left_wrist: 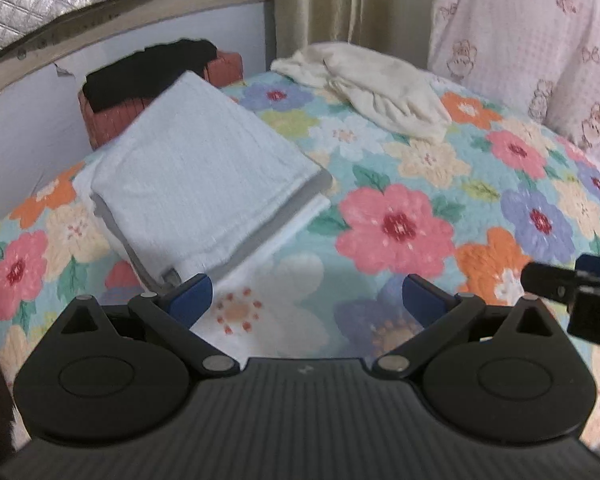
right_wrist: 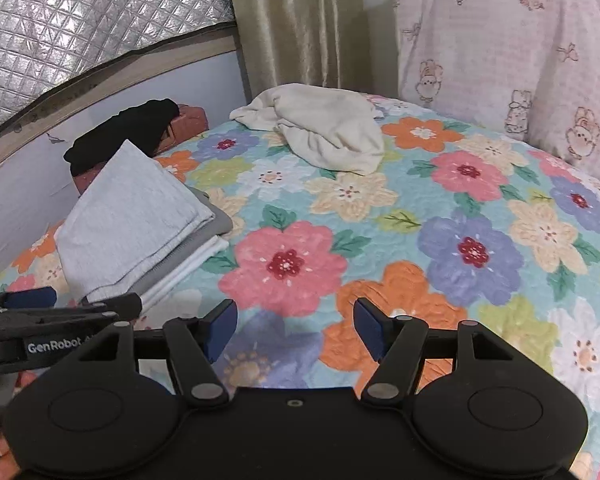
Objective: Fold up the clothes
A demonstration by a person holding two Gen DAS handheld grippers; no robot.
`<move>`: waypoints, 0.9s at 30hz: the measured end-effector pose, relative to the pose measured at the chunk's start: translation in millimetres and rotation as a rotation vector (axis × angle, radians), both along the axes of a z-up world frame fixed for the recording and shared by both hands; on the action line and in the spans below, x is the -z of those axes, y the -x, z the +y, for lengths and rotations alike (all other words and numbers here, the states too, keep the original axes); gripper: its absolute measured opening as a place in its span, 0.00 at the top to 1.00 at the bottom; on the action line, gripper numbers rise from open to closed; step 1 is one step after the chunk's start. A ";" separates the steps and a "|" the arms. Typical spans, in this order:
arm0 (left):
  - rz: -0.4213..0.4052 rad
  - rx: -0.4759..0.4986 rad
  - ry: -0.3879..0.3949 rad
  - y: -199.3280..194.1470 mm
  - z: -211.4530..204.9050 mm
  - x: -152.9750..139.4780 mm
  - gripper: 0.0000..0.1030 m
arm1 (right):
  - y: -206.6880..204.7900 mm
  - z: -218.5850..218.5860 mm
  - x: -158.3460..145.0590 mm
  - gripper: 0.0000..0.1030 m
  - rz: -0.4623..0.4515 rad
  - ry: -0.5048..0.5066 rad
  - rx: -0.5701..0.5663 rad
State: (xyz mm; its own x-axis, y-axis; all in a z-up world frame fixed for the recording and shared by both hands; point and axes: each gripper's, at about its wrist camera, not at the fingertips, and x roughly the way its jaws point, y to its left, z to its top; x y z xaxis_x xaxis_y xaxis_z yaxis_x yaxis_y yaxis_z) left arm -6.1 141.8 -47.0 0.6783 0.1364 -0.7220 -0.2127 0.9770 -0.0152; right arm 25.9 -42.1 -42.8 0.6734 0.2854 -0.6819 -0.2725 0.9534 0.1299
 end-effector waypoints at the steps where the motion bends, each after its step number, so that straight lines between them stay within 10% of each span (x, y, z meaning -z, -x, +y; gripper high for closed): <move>1: 0.010 0.003 -0.007 1.2 -3.1 1.7 0.00 | 1.3 -1.5 0.0 0.32 0.000 0.004 0.002; 27: 0.017 -0.031 -0.104 14.3 -35.6 -1.0 0.00 | 16.8 -15.4 1.4 0.29 -0.017 0.002 -0.013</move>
